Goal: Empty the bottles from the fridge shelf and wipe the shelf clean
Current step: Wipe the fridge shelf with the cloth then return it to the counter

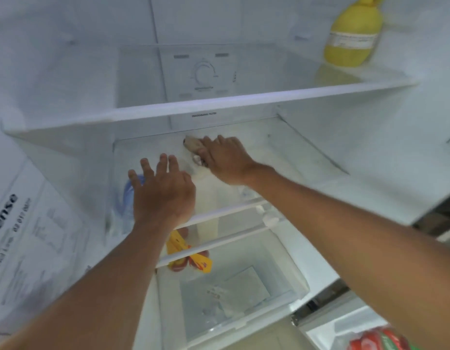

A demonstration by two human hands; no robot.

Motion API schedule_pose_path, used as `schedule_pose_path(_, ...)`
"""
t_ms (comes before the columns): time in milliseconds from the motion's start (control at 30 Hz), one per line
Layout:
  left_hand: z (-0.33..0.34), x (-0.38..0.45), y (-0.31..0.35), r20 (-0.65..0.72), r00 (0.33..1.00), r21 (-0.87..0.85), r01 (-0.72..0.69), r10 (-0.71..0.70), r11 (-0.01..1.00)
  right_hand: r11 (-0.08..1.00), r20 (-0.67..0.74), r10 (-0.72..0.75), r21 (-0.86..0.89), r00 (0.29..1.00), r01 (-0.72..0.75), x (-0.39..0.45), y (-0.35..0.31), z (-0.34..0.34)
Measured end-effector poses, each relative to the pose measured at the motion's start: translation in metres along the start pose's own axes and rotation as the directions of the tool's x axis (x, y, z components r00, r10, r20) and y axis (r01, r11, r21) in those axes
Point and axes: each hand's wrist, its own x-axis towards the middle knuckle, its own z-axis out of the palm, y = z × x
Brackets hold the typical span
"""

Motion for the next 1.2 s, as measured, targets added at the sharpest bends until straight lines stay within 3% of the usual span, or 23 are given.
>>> schedule_pose_path(67,0.000,0.001,-0.004,0.012,1.000,0.023,-0.017,0.017,1.000,0.998,-0.068,-0.045,0.040,0.997,0.048,-0.047,-0.005,-0.006)
schedule_pose_path(133,-0.001,0.002,-0.004,0.012,1.000,0.011,-0.025,0.024,1.000,0.990,-0.052,-0.039,0.134,0.998,0.045,-0.089,0.003,-0.018)
schedule_pose_path(233,0.000,0.001,-0.001,-0.002,0.996,-0.030,-0.091,0.091,0.995,0.988,0.042,0.050,0.141,0.998,-0.056,-0.112,0.042,-0.032)
schedule_pose_path(400,0.000,-0.001,0.006,-0.008,0.967,-0.082,-0.253,0.253,0.964,0.945,0.021,0.309,0.107,0.951,-0.310,-0.088,0.121,-0.036)
schedule_pose_path(500,-0.001,-0.002,0.008,-0.001,0.953,-0.106,-0.300,0.301,0.948,0.891,0.025,0.425,0.166,0.905,-0.423,-0.073,0.135,-0.041)
schedule_pose_path(667,-0.007,-0.005,0.009,-0.006,0.962,-0.160,-0.270,0.272,0.950,0.972,0.047,0.232,0.035,0.972,-0.233,-0.115,0.127,-0.044)
schedule_pose_path(800,-0.005,-0.005,0.010,-0.006,0.966,-0.153,-0.257,0.259,0.954,0.960,0.055,0.275,0.036,0.960,-0.277,-0.121,0.135,-0.048)
schedule_pose_path(967,0.001,-0.004,0.010,-0.010,0.969,-0.124,-0.247,0.248,0.961,0.939,0.107,0.344,-0.065,0.933,-0.339,-0.039,0.118,-0.043)
schedule_pose_path(1133,0.001,-0.002,0.007,-0.006,0.969,-0.111,-0.246,0.247,0.963,0.997,0.104,0.079,-0.007,0.991,-0.079,0.010,0.035,-0.014)
schedule_pose_path(1200,-0.002,-0.003,0.007,-0.033,0.990,-0.167,-0.137,0.133,0.976,0.997,0.027,0.056,0.056,0.998,-0.057,-0.011,0.013,-0.009)
